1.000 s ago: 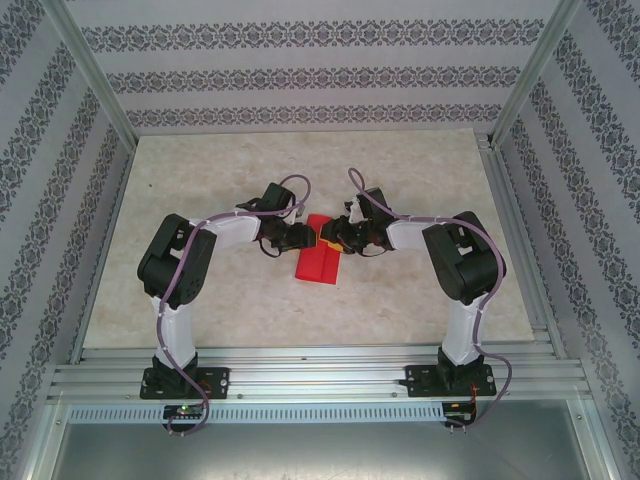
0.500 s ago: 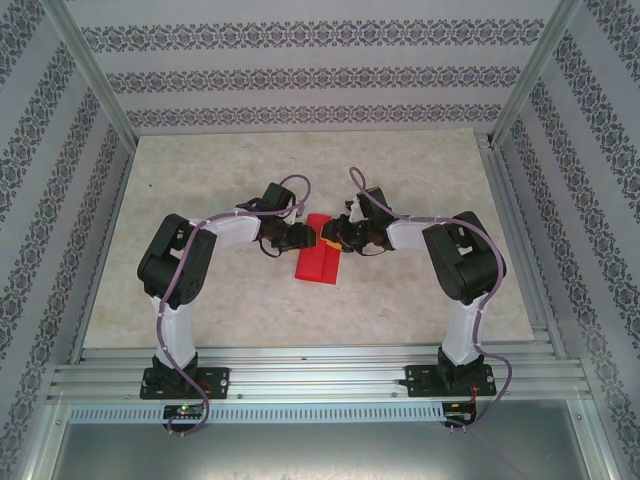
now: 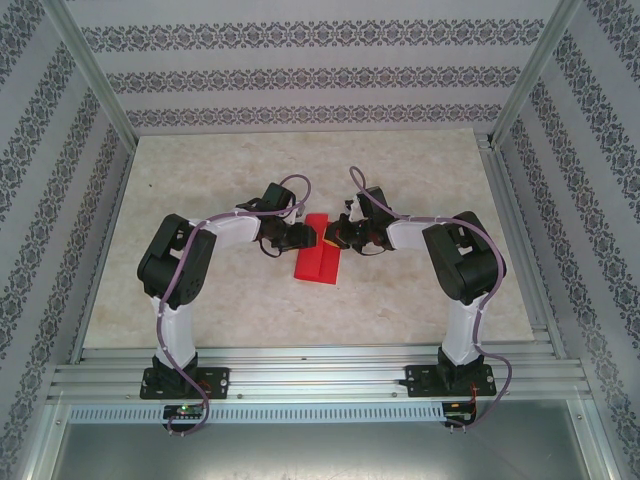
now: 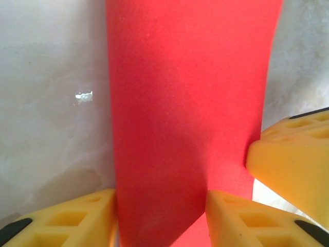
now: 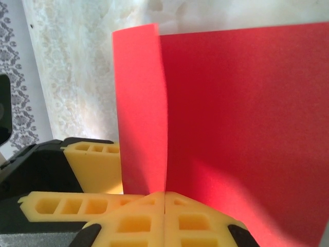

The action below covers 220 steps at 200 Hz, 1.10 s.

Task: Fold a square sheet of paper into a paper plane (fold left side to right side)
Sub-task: First fold in half a square sheet of paper at the center of the table, then hold the square sheet of paper at the center of the table.

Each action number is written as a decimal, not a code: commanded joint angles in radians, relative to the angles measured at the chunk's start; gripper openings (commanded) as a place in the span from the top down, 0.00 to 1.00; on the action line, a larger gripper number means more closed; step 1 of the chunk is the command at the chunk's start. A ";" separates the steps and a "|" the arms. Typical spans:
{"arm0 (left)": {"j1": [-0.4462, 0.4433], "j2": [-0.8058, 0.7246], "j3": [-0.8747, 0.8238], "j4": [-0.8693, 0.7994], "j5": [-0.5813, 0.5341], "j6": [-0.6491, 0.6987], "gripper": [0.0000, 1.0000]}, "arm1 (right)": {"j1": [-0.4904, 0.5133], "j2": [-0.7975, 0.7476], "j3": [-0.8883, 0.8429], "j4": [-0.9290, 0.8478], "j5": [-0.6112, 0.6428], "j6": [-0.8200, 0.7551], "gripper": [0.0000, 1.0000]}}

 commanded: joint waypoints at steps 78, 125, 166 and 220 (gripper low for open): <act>0.026 -0.250 -0.084 0.006 0.016 0.001 0.35 | -0.022 -0.065 0.023 -0.199 0.050 -0.162 1.00; 0.019 -0.178 -0.087 0.036 0.040 -0.022 0.38 | -0.034 -0.066 0.035 -0.249 0.066 -0.196 1.00; -0.002 -0.115 -0.059 0.046 0.046 -0.027 0.38 | -0.042 -0.061 0.058 -0.303 0.093 -0.229 1.00; -0.024 -0.051 -0.030 0.049 0.042 -0.031 0.40 | -0.050 -0.047 0.085 -0.352 0.121 -0.258 1.00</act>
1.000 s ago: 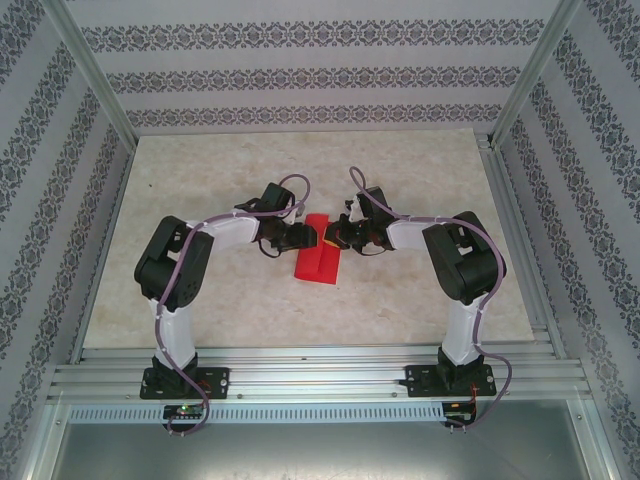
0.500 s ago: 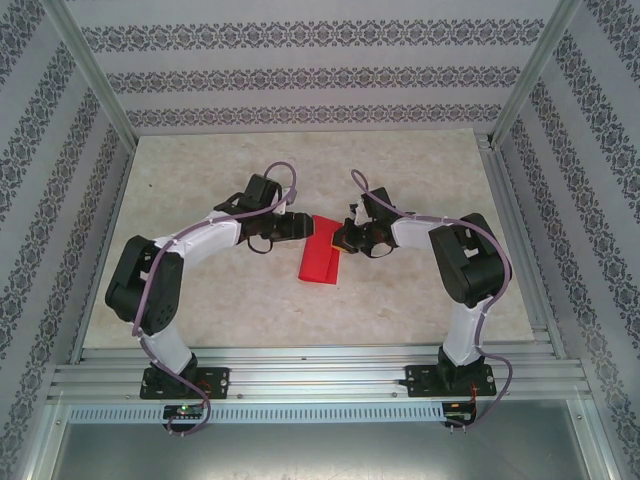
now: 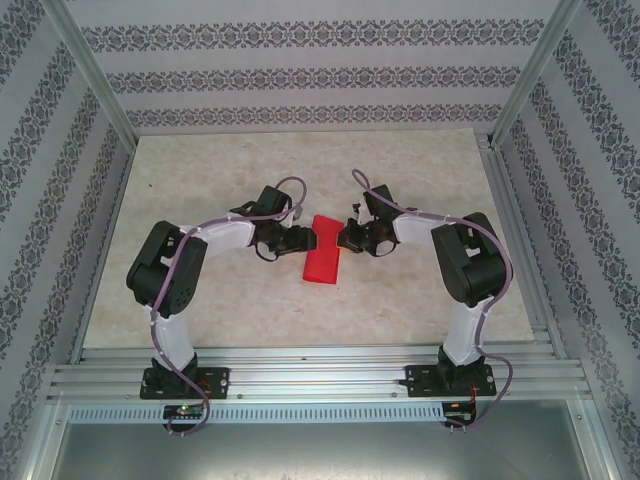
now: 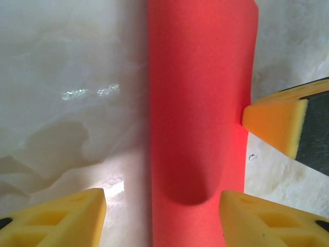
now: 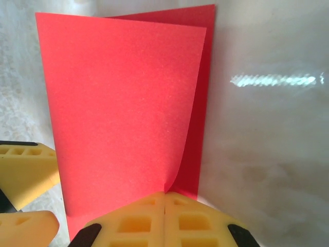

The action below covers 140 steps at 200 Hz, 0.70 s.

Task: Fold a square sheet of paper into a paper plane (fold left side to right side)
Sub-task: Hold the square sheet of paper at the center of the table.

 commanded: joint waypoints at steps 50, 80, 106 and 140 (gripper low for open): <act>-0.027 0.052 0.052 0.040 0.012 -0.013 0.41 | -0.011 0.004 0.049 -0.050 0.027 -0.046 1.00; -0.038 0.068 0.065 0.036 0.012 -0.012 0.44 | -0.010 0.013 0.051 -0.048 0.031 -0.044 1.00; -0.048 0.082 0.076 0.029 0.011 -0.010 0.45 | -0.012 0.019 0.055 -0.050 0.036 -0.043 1.00; -0.059 0.097 0.092 0.012 0.001 -0.003 0.48 | -0.012 0.031 0.058 -0.051 0.044 -0.044 1.00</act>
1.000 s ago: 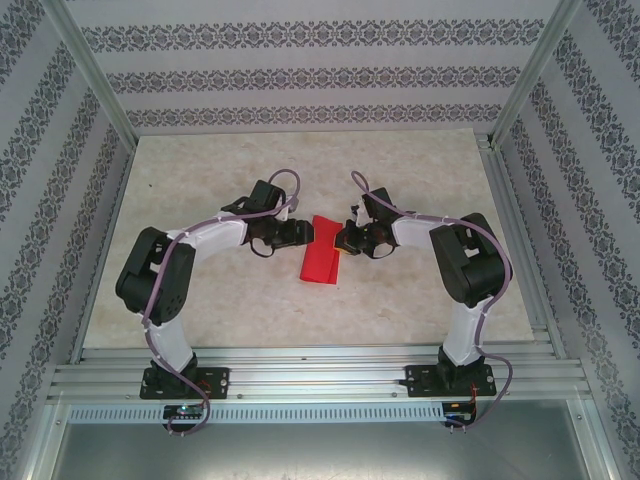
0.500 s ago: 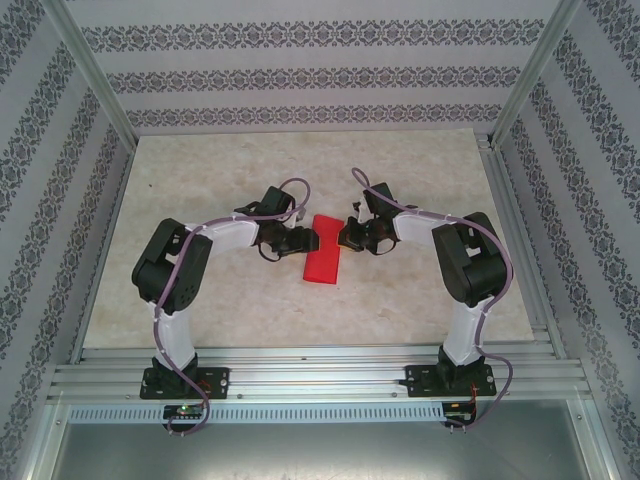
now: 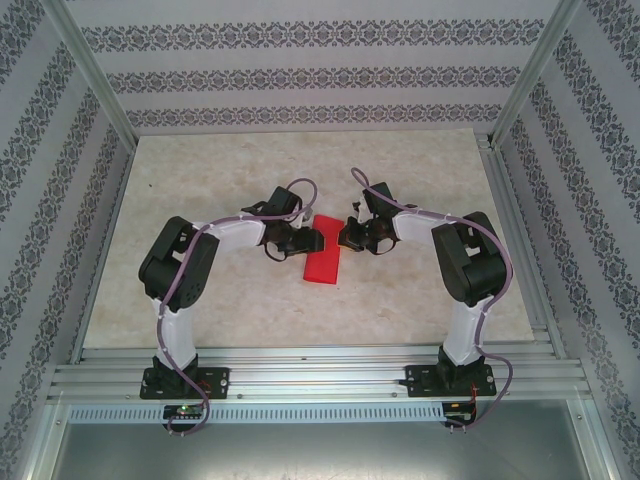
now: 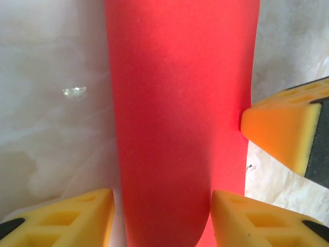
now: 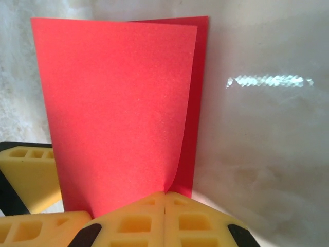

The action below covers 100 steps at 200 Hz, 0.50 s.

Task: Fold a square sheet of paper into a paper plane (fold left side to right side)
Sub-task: Hold the square sheet of paper at the center of the table.

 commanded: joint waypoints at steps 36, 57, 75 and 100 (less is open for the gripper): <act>-0.025 0.030 0.043 -0.020 -0.021 0.013 0.50 | -0.012 0.031 0.030 -0.002 0.024 -0.021 1.00; -0.027 0.032 0.043 -0.029 -0.035 0.020 0.51 | -0.013 0.034 0.033 -0.008 0.031 -0.023 1.00; -0.027 0.036 0.041 -0.034 -0.039 0.022 0.52 | -0.013 0.040 0.035 -0.007 0.032 -0.023 1.00; -0.028 0.041 0.040 -0.037 -0.045 0.026 0.54 | -0.013 0.044 0.036 -0.005 0.031 -0.020 1.00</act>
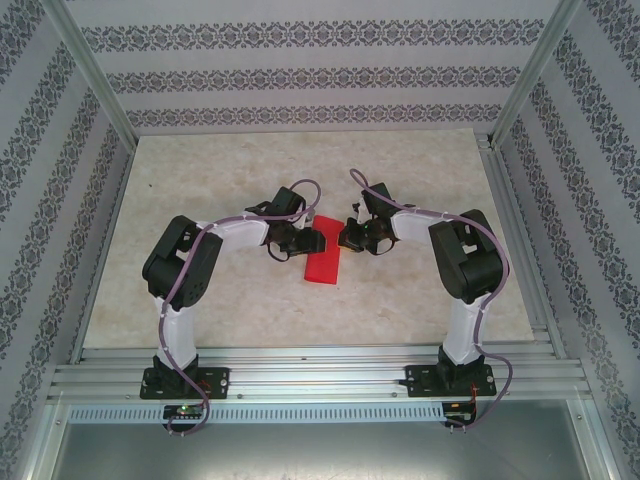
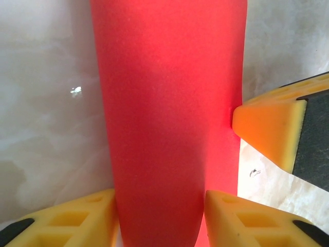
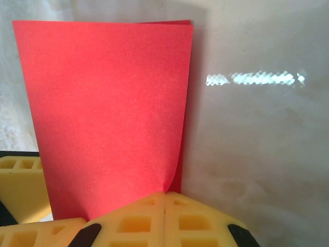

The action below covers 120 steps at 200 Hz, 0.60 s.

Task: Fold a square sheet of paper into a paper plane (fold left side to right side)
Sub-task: Hold the square sheet of paper at the center of the table.

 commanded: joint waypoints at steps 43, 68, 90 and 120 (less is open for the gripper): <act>-0.018 0.031 0.016 -0.028 -0.027 0.026 0.55 | -0.012 0.026 0.023 -0.007 0.020 -0.020 1.00; -0.017 0.036 0.017 -0.034 -0.034 0.030 0.56 | -0.012 0.027 0.022 -0.008 0.022 -0.020 1.00; -0.020 0.042 0.018 -0.036 -0.036 0.031 0.57 | -0.012 0.028 0.022 -0.008 0.022 -0.020 1.00; -0.020 0.050 0.019 -0.042 -0.043 0.036 0.59 | -0.012 0.031 0.023 -0.008 0.020 -0.021 1.00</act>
